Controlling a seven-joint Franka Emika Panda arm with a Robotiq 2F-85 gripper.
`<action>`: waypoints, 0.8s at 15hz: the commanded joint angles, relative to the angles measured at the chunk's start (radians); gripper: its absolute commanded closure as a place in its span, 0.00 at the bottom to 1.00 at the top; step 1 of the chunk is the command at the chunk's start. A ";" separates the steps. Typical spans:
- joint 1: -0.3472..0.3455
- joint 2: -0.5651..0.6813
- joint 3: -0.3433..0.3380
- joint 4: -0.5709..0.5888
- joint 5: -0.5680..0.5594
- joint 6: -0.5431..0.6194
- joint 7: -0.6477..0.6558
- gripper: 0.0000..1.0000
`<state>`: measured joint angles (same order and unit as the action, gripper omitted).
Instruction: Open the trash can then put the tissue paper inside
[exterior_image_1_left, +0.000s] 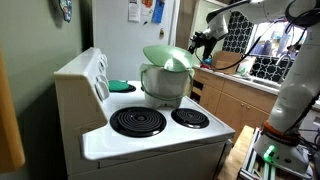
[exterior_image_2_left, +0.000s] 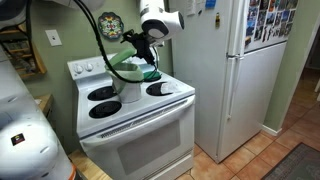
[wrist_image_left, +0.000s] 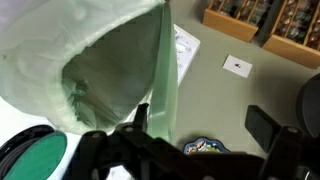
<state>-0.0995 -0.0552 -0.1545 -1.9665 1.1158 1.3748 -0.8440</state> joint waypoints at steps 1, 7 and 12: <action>-0.007 0.024 0.008 0.042 0.013 -0.069 -0.053 0.00; -0.014 0.050 0.004 0.093 0.029 -0.283 -0.142 0.00; -0.023 0.079 0.001 0.132 0.076 -0.436 -0.198 0.00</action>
<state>-0.1050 -0.0072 -0.1529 -1.8670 1.1529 1.0293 -1.0067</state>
